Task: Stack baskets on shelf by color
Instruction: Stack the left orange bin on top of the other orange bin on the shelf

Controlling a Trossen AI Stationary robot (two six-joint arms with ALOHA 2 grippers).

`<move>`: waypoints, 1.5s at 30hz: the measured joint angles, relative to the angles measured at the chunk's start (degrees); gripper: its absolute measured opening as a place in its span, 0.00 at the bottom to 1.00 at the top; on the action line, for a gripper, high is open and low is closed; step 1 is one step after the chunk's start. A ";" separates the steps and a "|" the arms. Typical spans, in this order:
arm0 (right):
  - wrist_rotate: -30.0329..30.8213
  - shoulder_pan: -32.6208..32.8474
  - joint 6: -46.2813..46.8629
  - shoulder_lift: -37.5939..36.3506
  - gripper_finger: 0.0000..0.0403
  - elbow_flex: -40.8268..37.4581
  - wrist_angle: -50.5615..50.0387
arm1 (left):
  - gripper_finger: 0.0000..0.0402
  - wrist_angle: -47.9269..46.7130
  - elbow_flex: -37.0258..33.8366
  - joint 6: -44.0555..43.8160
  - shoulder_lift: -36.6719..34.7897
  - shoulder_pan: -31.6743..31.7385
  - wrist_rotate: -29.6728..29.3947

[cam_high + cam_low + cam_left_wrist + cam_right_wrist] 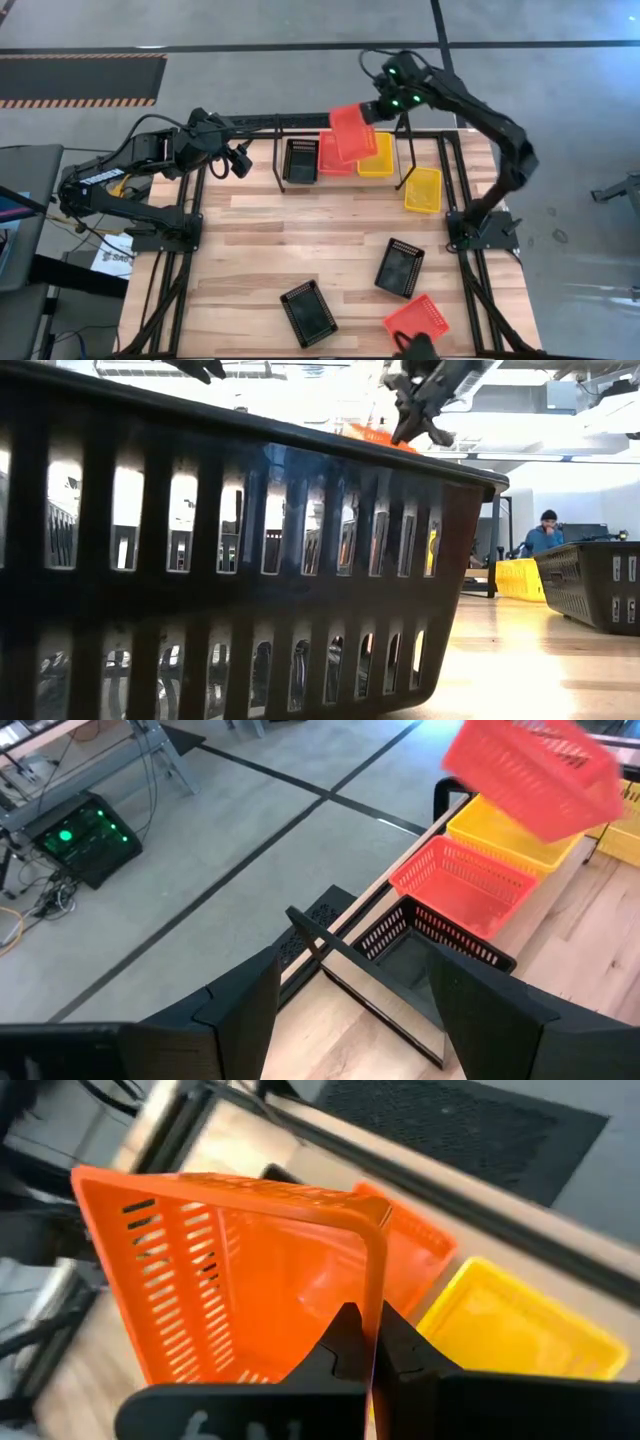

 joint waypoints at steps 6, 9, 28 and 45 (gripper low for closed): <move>-5.92 0.19 1.34 8.44 0.01 6.43 8.00 | 0.60 0.00 0.00 -0.62 0.00 0.00 0.00; -7.70 0.51 5.27 10.23 0.01 6.67 12.26 | 0.60 0.01 0.00 -1.08 0.00 0.00 -0.01; 7.56 5.00 15.06 10.90 0.01 4.32 1.19 | 0.60 -0.45 0.00 0.94 0.00 0.00 0.21; 6.63 4.10 19.76 11.05 0.01 -9.00 13.87 | 0.60 -0.93 0.00 1.97 0.02 0.00 0.26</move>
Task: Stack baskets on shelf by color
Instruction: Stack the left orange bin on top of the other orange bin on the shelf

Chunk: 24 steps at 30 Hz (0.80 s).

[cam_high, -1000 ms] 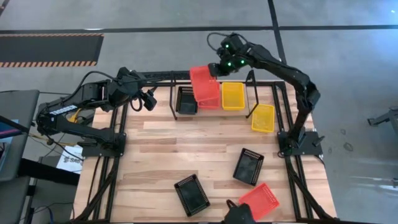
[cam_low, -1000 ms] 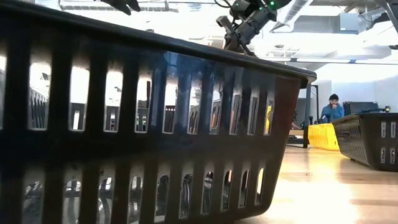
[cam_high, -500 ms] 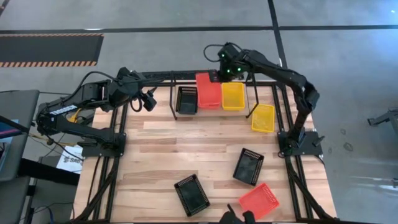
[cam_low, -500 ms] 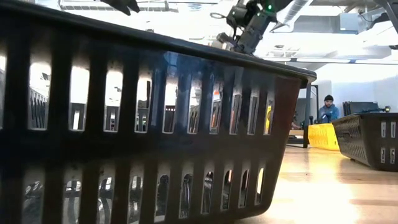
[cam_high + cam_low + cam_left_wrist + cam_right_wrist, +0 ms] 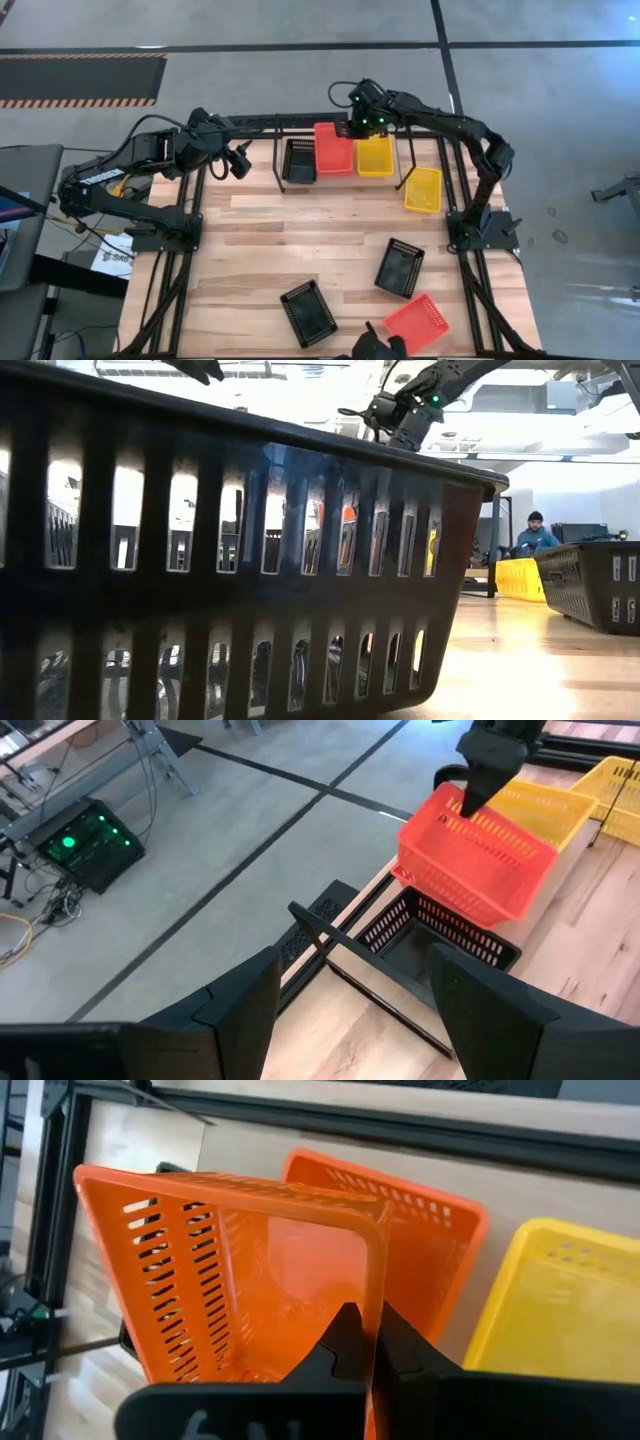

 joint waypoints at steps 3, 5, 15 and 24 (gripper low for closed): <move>0.02 -0.21 0.00 -0.04 0.01 0.11 -0.07 | 0.60 0.01 0.00 -0.47 0.00 -0.01 0.00; 0.21 -0.21 0.02 -0.04 0.01 0.11 -1.23 | 0.60 0.07 0.00 -0.66 0.00 -0.01 0.00; 4.07 0.09 0.13 -0.04 0.01 0.11 -5.68 | 0.60 0.47 0.00 -0.79 0.00 0.00 -0.04; 4.93 1.14 -5.63 -0.04 0.17 0.11 -5.50 | 0.60 0.52 0.00 -0.81 0.00 -0.01 -0.04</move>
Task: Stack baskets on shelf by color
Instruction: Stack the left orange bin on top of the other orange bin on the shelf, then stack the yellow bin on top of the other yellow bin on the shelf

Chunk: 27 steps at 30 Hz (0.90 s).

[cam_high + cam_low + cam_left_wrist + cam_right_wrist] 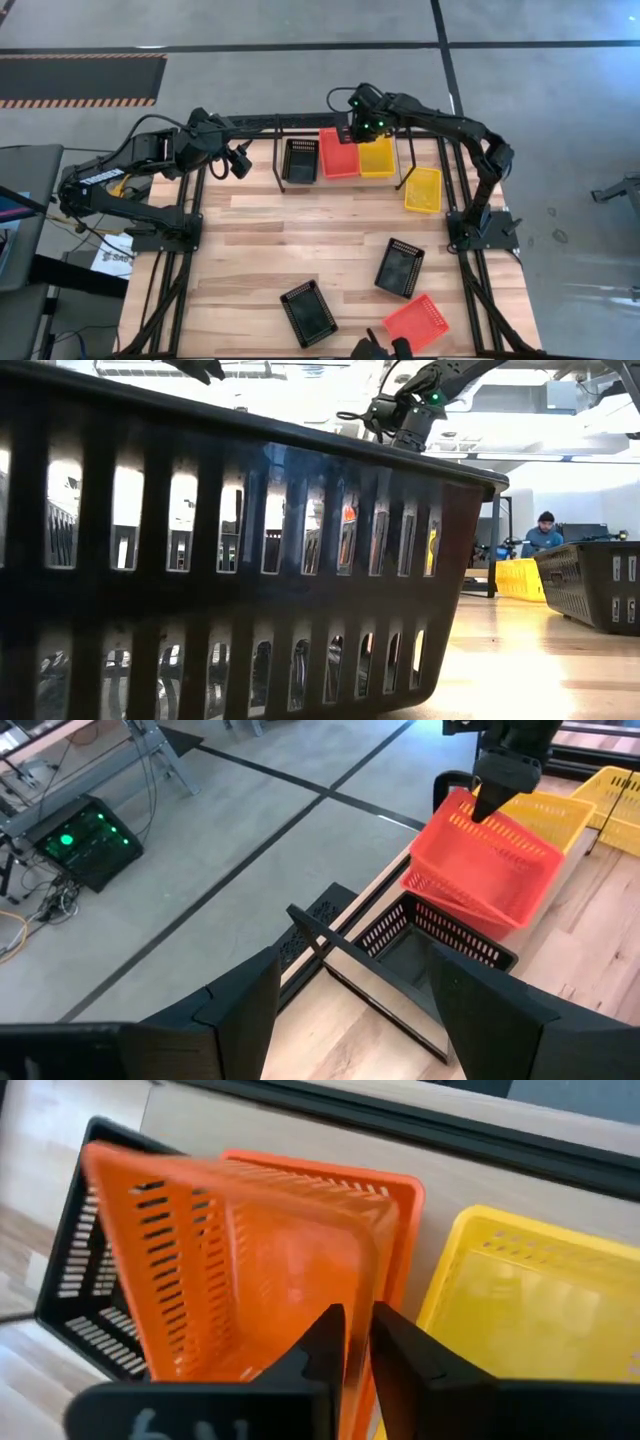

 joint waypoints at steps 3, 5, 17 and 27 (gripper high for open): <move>-0.05 0.03 -0.95 0.00 0.19 0.00 0.02 | 0.60 0.03 0.00 -0.01 0.00 0.01 -0.02; -0.15 -0.02 -1.25 0.00 0.20 0.00 0.29 | 0.60 0.03 0.00 -0.32 0.00 0.01 -0.02; -5.43 -0.06 -7.79 0.00 0.21 4.69 3.92 | 0.60 0.03 0.00 -1.30 0.00 0.00 -0.02; -15.25 0.23 -18.65 -0.10 0.19 22.24 -30.61 | 0.60 -0.54 0.02 -1.79 0.00 -0.02 2.97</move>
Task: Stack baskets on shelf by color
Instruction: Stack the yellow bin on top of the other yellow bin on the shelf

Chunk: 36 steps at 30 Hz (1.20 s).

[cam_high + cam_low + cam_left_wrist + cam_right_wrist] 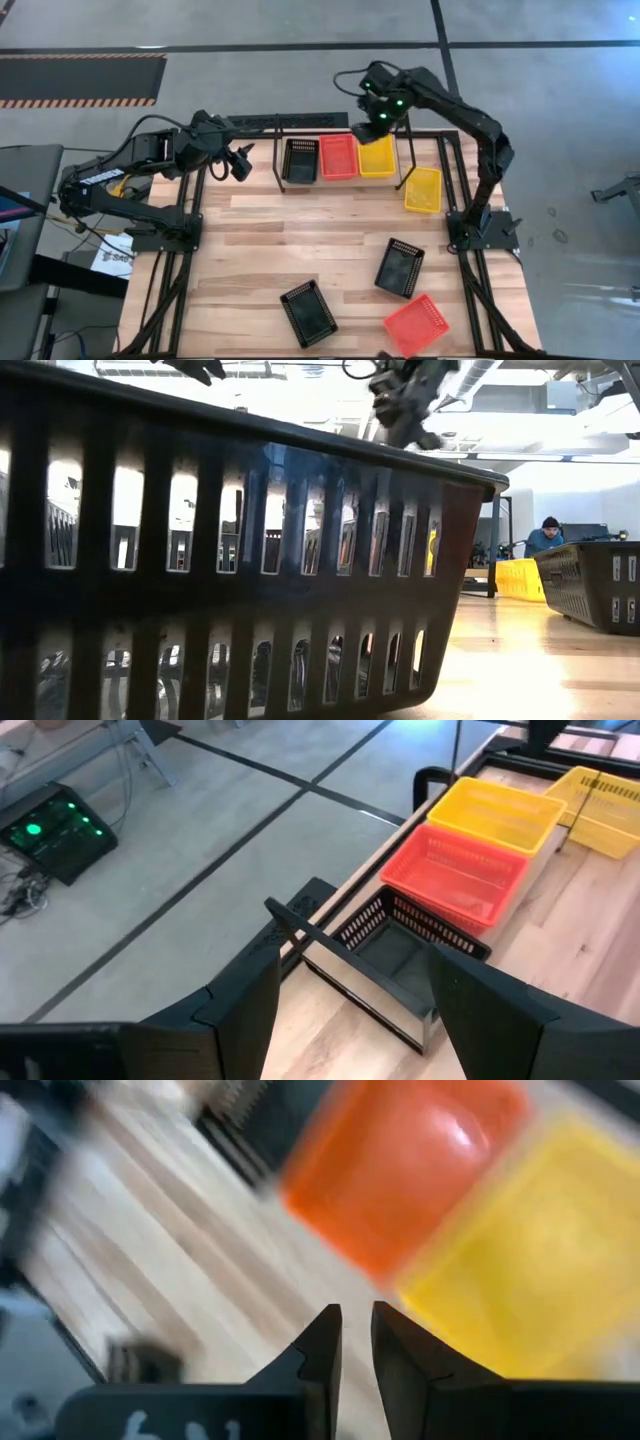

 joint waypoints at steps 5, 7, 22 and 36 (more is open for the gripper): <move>7.55 3.55 0.01 -2.99 0.18 2.87 -11.41 | 0.60 0.00 0.00 -0.93 0.00 0.02 -0.10; 7.92 4.64 1.27 -5.88 0.18 2.77 -11.96 | 0.60 0.01 0.00 -1.31 0.00 0.02 -0.28; 27.17 16.01 25.76 -32.50 0.18 -16.59 -12.15 | 0.60 0.13 0.00 -2.08 0.00 0.02 -1.92; 26.61 17.68 36.70 -43.19 0.18 -45.44 -12.29 | 0.60 0.40 0.00 -2.49 0.00 0.02 -1.94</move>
